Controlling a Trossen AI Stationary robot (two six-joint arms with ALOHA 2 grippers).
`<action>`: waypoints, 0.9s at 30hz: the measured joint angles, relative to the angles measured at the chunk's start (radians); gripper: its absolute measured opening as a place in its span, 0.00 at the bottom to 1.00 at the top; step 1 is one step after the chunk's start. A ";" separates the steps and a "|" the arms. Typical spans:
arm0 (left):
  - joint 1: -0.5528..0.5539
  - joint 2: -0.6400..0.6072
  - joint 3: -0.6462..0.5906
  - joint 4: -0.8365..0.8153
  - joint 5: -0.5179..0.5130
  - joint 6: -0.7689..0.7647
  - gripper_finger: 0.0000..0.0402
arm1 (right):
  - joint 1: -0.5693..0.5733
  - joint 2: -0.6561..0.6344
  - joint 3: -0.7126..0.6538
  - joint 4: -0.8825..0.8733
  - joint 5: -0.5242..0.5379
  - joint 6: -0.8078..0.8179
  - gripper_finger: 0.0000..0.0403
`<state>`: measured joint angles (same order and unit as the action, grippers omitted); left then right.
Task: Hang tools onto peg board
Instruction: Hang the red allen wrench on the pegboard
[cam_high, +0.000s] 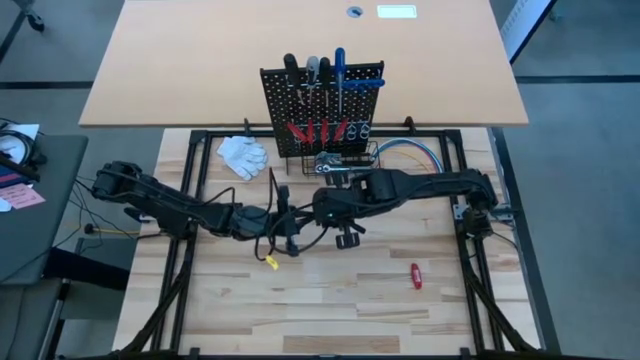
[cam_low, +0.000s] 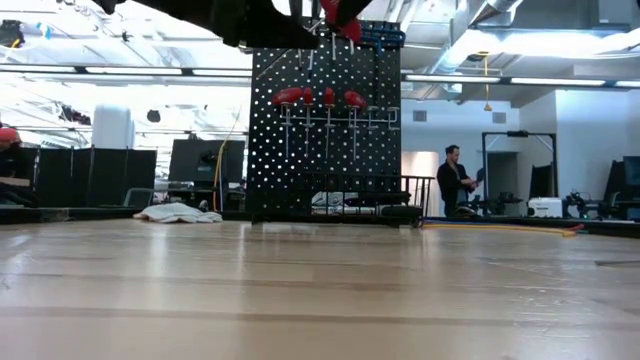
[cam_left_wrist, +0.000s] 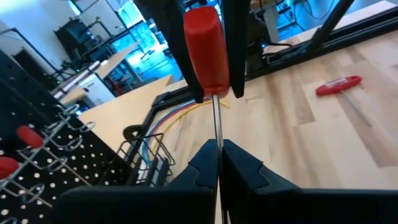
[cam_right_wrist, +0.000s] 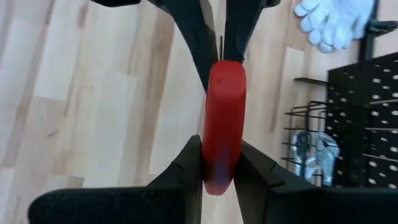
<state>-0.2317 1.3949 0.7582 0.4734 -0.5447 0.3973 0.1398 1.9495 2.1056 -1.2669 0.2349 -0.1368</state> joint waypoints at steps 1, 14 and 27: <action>0.000 0.000 0.000 -0.007 0.002 -0.007 0.01 | 0.000 0.000 0.000 0.001 -0.015 -0.002 0.17; 0.010 -0.055 -0.252 0.213 0.022 -0.125 0.00 | -0.020 -0.123 -0.128 -0.004 -0.109 0.023 0.32; 0.005 -0.244 -0.606 0.660 0.208 -0.269 0.00 | -0.005 -0.390 -1.234 1.666 -0.107 0.087 0.32</action>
<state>-0.2268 1.1507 0.1523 1.1337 -0.3363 0.1278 0.1351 1.5592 0.8718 0.3992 0.1284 -0.0502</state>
